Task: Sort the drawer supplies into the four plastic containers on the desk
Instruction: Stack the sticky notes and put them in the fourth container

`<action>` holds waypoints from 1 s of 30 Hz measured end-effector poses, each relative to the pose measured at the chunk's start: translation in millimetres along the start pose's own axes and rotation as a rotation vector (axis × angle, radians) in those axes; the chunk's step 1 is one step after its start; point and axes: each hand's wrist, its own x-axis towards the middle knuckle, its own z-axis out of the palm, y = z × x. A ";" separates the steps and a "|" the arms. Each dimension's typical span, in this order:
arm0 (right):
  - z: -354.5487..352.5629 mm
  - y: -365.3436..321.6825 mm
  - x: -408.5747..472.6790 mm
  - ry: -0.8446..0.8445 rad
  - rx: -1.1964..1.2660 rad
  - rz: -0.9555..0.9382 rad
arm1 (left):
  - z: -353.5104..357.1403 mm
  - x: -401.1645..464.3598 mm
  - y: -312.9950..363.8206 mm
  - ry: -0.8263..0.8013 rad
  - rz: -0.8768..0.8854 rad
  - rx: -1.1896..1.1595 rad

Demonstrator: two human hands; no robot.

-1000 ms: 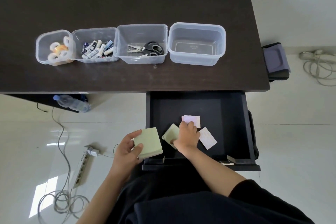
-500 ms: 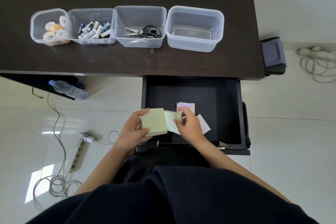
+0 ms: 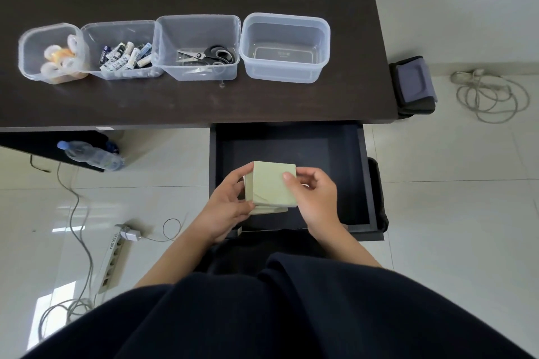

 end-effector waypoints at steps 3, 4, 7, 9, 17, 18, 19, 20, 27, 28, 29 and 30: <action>-4.0 6.8 -1.0 -0.048 -0.113 -0.031 | 0.0 1.5 0.6 -0.022 0.008 -0.075; -4.6 7.5 -2.3 -0.067 -0.143 -0.037 | -0.4 2.0 0.0 -0.033 0.011 -0.110; -4.0 7.8 -5.7 -0.154 -0.168 -0.025 | -2.3 3.3 -0.8 -0.057 0.014 -0.160; -3.4 7.1 -6.8 -0.214 -0.164 -0.019 | -3.2 3.8 -0.6 -0.077 0.014 -0.169; -6.2 8.2 -6.8 -0.312 -0.180 -0.058 | -5.2 2.4 2.1 -0.122 -0.008 -0.243; -6.2 7.7 -7.0 -0.310 -0.194 -0.061 | -5.5 2.4 2.4 -0.115 -0.024 -0.249; -5.7 7.5 -7.2 -0.308 -0.208 -0.061 | -5.6 2.2 3.0 -0.110 -0.039 -0.263; -4.8 7.2 -7.6 -0.310 -0.213 -0.057 | -6.1 2.3 3.1 -0.101 -0.055 -0.285; 4.1 24.4 -2.3 -0.444 -0.186 0.061 | -4.1 4.1 -10.1 0.207 -0.042 -0.046; 4.0 28.0 -0.4 -0.479 -0.187 0.078 | -5.8 3.3 -12.8 0.235 -0.041 -0.043; 3.9 31.3 2.1 -0.514 -0.180 0.096 | -8.1 2.0 -15.0 0.252 -0.041 -0.049; 3.3 34.5 5.2 -0.539 -0.175 0.112 | -11.5 0.6 -17.0 0.268 -0.044 -0.054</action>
